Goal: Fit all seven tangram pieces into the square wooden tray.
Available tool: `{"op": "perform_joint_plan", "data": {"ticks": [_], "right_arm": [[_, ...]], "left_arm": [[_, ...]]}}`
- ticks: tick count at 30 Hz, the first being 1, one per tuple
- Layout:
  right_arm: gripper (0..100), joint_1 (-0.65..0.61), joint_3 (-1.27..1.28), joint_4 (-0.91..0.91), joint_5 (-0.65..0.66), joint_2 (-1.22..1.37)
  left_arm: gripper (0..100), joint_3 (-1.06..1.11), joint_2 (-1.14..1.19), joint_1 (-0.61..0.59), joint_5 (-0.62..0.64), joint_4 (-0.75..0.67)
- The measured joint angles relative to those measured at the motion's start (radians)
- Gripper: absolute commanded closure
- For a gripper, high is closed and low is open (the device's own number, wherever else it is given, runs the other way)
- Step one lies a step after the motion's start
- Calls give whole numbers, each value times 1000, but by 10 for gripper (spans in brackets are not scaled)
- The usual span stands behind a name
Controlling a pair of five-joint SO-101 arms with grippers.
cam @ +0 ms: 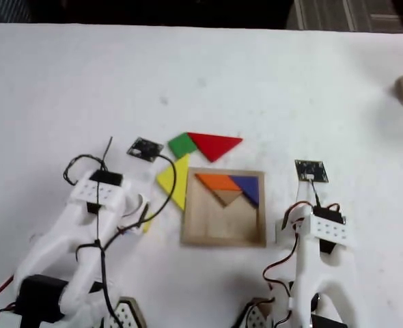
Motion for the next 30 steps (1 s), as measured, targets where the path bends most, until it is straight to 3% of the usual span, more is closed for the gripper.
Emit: {"op": "perform_joint_plan", "data": {"ticks": [8, 18, 23, 30], "right_arm": [[754, 0, 0, 0, 0, 0], [754, 38, 0, 0, 0, -5], [754, 49, 0, 0, 0, -6], [754, 49, 0, 0, 0, -6]], "left_arm": [[854, -21, 0, 38, -8, 15], [854, -186, 0, 322, -8, 15], [854, -269, 0, 491, 100, 15], [854, -299, 0, 741, 66, -5]]}}
